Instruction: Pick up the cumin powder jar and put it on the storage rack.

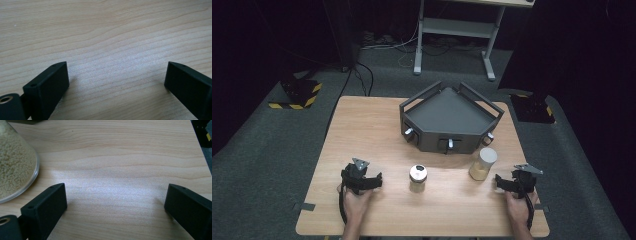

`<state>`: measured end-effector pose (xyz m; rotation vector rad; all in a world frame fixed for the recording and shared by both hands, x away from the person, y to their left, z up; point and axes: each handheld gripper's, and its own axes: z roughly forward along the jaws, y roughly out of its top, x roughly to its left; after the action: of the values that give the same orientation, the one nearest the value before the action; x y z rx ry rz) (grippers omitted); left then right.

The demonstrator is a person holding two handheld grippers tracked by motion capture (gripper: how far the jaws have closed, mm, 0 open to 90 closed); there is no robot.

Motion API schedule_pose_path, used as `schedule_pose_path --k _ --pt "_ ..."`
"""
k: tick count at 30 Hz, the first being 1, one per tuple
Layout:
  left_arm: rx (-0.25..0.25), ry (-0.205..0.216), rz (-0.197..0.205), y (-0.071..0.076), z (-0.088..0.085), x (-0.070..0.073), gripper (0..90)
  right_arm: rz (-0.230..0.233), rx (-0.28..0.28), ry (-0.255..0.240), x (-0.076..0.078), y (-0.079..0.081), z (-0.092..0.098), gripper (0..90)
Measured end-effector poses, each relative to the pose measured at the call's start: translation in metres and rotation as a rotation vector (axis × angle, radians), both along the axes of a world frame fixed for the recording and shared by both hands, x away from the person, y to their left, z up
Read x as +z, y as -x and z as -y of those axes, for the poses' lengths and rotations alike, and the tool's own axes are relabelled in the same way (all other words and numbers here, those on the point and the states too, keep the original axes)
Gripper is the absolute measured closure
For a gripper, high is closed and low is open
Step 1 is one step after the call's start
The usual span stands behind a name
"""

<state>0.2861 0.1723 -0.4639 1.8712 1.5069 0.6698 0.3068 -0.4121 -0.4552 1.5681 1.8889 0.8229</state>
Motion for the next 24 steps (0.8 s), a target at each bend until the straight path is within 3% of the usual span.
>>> schedule_pose_path --k 19,24 --pt "-0.010 -0.006 -0.006 -0.0006 0.0003 0.0007 3.4 -0.001 -0.001 -0.001 0.0001 -0.0001 -0.0002 3.6" --pt "-0.022 0.007 0.014 0.0048 -0.0035 -0.0009 2.8 -0.001 -0.001 -0.001 0.0001 -0.0001 -0.0002 3.5"
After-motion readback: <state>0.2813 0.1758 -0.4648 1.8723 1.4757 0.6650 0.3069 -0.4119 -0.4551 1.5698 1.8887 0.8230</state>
